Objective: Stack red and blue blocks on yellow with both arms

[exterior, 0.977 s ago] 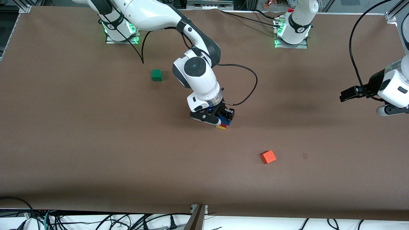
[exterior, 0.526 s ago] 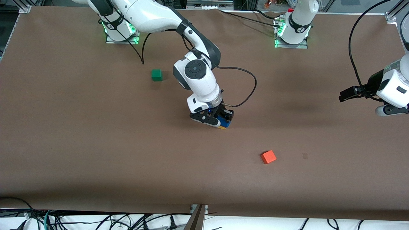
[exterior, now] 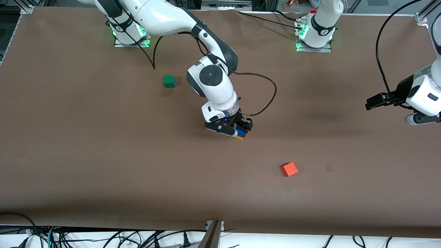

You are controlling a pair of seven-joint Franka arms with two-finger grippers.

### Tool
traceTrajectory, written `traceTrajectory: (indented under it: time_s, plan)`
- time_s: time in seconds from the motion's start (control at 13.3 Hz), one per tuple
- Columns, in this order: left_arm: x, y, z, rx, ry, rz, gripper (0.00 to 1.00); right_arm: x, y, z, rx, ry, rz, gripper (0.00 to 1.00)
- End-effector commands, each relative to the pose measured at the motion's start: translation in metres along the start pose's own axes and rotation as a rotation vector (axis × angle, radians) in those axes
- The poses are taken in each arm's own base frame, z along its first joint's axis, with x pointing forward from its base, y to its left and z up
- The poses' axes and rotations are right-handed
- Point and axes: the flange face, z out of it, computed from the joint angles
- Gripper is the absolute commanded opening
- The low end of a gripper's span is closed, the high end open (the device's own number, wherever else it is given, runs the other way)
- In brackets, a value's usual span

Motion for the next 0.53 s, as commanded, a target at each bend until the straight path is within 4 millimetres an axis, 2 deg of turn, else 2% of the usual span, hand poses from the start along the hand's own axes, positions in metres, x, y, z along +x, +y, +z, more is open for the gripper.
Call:
traceTrajectory:
  time_s: [0.0, 0.23, 0.3, 0.45]
  plan:
    - [-0.003, -0.001, -0.002, -0.029, 0.006, 0.015, 1.0, 0.012, -0.003, -0.02, -0.018, 0.012, 0.002, 1.0]
    - [-0.003, -0.001, -0.002, -0.029, 0.006, 0.015, 1.0, 0.055, 0.013, -0.081, -0.097, 0.021, -0.1, 1.0]
    - [-0.003, -0.001, -0.002, -0.029, 0.006, 0.015, 1.0, 0.074, 0.02, -0.113, -0.101, 0.021, -0.112, 1.0]
    - [-0.003, -0.001, -0.002, -0.029, 0.006, 0.015, 1.0, 0.12, 0.057, -0.164, -0.154, -0.008, -0.064, 1.0]
